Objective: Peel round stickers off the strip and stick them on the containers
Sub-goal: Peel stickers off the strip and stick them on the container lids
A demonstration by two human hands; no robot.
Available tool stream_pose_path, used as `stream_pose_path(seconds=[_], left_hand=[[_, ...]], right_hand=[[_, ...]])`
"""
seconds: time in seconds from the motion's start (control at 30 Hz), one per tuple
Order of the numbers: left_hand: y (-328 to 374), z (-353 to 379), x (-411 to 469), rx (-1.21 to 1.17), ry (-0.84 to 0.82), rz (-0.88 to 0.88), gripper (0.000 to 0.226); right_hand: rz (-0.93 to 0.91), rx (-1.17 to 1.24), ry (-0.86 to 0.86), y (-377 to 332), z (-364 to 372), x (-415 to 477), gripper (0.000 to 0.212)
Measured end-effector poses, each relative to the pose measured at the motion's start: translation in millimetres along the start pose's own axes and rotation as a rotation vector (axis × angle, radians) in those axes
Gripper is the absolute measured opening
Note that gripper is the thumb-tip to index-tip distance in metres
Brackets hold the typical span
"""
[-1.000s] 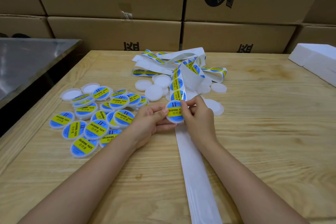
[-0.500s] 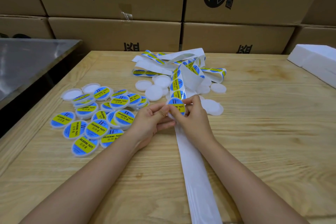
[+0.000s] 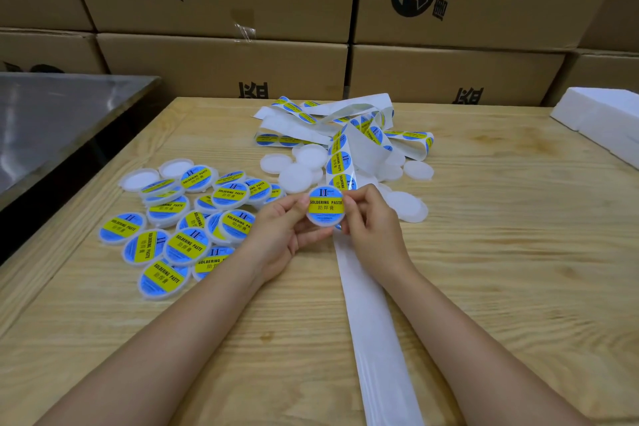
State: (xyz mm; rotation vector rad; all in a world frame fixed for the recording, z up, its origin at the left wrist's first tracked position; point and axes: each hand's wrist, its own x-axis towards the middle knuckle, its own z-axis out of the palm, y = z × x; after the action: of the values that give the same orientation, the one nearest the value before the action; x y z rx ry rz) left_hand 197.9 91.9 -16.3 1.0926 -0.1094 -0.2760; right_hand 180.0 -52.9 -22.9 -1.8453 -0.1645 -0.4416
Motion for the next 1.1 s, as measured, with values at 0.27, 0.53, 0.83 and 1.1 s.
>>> stream_pose_path(seconds=[0.27,0.53,0.83,1.1], left_hand=[[4.2,-0.6,-2.7,-0.043,-0.072,-0.069,0.026],[3.9,3.6,-6.8,-0.005,-0.165,-0.115,0.027],[2.4,6.5,-7.0,0.044,-0.141,-0.094,0.028],[10.2,8.0,-3.0,0.225,0.065,0.091,0.026]], right_hand=[[0.014,-0.056,-0.028,-1.2,1.1,-0.8,0.033],[0.128,-0.110,0.101,-5.0,-0.1,-2.6,0.051],[0.106,-0.072,0.231,-2.8,-0.7,2.5,0.036],[0.070,-0.118,0.286,1.6,-10.9,7.1,0.017]])
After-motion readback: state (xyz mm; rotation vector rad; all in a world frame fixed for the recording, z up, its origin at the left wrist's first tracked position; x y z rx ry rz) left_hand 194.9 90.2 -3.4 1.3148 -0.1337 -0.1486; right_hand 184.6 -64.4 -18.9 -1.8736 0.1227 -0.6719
